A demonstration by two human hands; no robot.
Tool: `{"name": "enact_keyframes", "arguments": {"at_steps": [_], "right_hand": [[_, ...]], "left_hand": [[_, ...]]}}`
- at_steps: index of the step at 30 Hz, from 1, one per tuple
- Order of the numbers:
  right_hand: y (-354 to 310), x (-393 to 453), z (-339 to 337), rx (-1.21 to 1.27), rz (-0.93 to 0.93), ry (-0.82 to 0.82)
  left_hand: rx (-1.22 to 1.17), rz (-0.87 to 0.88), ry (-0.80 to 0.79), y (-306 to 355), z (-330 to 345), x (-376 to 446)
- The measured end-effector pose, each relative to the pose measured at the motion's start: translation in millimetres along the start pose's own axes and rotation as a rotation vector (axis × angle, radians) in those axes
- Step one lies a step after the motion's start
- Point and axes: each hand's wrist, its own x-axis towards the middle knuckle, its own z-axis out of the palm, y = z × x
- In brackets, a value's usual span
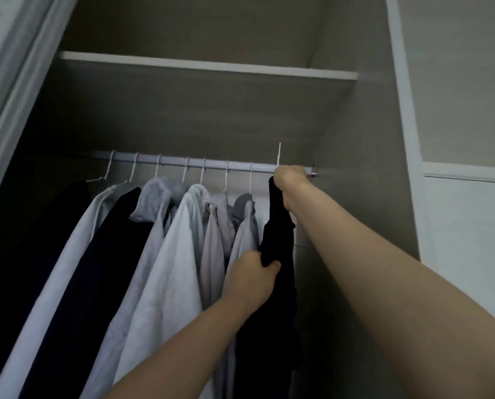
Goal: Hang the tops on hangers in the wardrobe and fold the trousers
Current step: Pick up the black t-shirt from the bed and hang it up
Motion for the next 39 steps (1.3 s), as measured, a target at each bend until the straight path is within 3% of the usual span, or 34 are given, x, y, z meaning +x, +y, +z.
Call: {"name": "enact_keyframes", "arguments": {"at_steps": [5, 12, 21, 32, 39], "right_hand": [[31.8, 51.1, 16.9, -0.063, -0.019, 0.049], [69.2, 81.6, 17.6, -0.202, -0.007, 0.055], [69.2, 71.3, 6.3, -0.364, -0.062, 0.128], [62.0, -21.9, -13.2, -0.538, -0.292, 0.172], [80.9, -127.9, -44.6, -0.548, -0.437, 0.023]], "left_hand": [[0.053, 0.048, 0.022, -29.3, 15.6, 24.7], [0.127, 0.037, -0.075, -58.7, 27.8, 34.6], [0.248, 0.058, -0.17, -70.5, 25.9, 12.9], [0.272, 0.057, -0.077, -49.3, -9.7, -53.2], [0.233, -0.079, -0.134, -49.2, -44.1, -142.2]]}}
